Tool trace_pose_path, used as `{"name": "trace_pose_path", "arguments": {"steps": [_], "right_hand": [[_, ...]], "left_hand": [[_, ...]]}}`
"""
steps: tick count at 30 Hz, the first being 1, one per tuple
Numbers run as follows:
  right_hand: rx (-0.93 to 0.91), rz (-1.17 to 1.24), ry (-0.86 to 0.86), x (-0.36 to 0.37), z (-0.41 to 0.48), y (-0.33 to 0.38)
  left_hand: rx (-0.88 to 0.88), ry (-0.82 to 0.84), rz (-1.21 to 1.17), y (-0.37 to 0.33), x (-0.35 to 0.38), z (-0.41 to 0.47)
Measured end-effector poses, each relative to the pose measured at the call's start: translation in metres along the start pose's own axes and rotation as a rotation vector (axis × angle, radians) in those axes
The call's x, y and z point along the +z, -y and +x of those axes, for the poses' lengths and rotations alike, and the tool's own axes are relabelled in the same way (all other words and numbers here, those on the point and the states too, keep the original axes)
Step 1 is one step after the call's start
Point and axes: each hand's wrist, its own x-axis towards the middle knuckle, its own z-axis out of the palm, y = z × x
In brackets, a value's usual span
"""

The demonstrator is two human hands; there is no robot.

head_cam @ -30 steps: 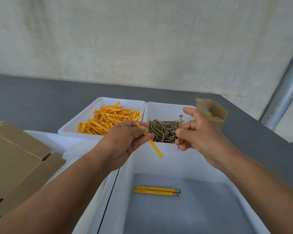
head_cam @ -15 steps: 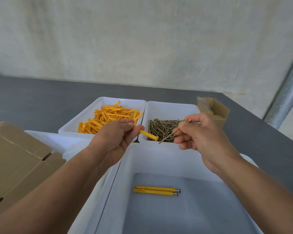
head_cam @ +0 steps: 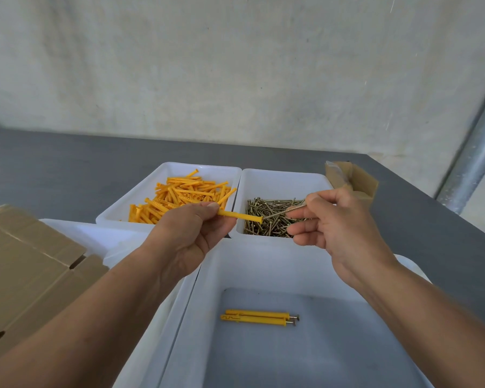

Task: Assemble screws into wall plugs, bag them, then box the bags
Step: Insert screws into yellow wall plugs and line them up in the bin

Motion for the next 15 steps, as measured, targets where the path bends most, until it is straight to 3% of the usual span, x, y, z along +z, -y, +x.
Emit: {"name": "trace_pose_path", "arguments": {"steps": [6, 15], "right_hand": [[0.029, -0.031, 0.014, -0.0004, -0.0006, -0.0008], [0.041, -0.406, 0.174, -0.0062, -0.0015, -0.0052]], "left_hand": [[0.014, -0.019, 0.052, -0.0004, -0.0012, 0.0001], [0.069, 0.022, 0.106, 0.0014, -0.0024, 0.0011]]}}
